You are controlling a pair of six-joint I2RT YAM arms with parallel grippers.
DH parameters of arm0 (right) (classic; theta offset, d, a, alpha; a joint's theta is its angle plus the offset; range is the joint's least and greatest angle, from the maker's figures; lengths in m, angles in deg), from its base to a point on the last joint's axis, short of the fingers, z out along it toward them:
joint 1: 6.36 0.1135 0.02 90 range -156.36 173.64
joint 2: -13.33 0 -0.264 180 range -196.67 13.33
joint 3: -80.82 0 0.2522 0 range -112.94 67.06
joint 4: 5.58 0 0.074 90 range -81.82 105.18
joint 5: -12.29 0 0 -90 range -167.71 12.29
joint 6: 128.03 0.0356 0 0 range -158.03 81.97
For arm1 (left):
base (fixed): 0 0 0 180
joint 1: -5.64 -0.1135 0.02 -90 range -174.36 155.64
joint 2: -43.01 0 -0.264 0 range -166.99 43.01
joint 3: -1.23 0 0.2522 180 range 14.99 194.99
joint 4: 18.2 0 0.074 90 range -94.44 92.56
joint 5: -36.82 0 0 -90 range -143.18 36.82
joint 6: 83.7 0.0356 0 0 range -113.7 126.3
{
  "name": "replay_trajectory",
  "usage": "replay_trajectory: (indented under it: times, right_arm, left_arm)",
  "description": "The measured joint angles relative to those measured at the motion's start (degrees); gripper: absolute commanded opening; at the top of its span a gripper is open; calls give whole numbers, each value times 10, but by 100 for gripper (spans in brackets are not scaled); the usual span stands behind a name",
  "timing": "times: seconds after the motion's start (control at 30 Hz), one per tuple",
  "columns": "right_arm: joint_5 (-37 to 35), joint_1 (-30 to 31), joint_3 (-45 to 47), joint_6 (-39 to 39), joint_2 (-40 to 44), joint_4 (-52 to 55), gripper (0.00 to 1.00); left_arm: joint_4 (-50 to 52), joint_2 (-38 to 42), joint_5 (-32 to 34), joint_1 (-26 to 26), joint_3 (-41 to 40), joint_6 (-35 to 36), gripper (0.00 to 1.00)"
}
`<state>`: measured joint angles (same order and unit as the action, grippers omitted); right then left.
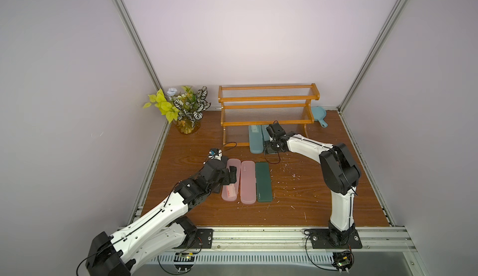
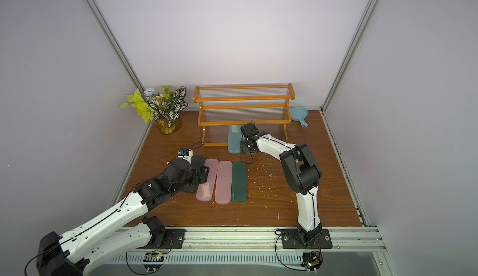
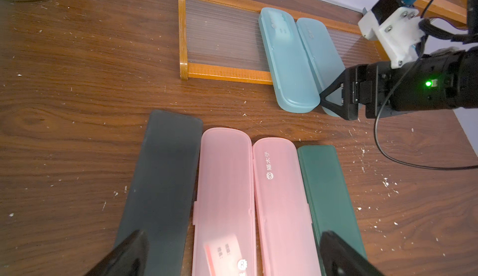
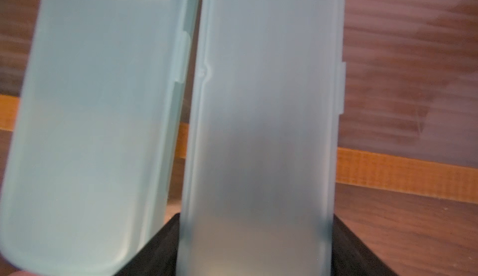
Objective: Remove the pencil cases from the shelf
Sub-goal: Pick up the pencil case from the shelf, then place the pencil case at the center of the board.
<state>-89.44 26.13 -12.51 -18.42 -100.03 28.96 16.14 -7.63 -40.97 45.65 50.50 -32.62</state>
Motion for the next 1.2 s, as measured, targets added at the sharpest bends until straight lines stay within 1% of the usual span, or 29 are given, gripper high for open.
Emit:
replay_trajectory:
  times: [0.17, 0.37, 0.53, 0.8, 1.0, 1.2]
  right_arm:
    - [0, 0, 62, 5, 57, 0, 75]
    - [0, 10, 164, 17, 157, -10, 75]
    - [-1, 34, 244, 35, 246, -11, 75]
    - [-10, 88, 337, 87, 362, -11, 75]
    - [-21, 151, 378, 140, 398, -10, 75]
    - [-33, 189, 401, 185, 404, -9, 75]
  left_arm:
    - [-2, 0, 0, 0, 0, 0, 97]
    - [-8, 0, 0, 0, 0, 0, 97]
    - [-14, 0, 0, 0, 0, -1, 97]
    - [-26, 2, 2, 0, -5, -8, 97]
    - [-29, 2, 4, 0, -10, -16, 97]
    - [-29, 2, 5, 0, -10, -20, 97]
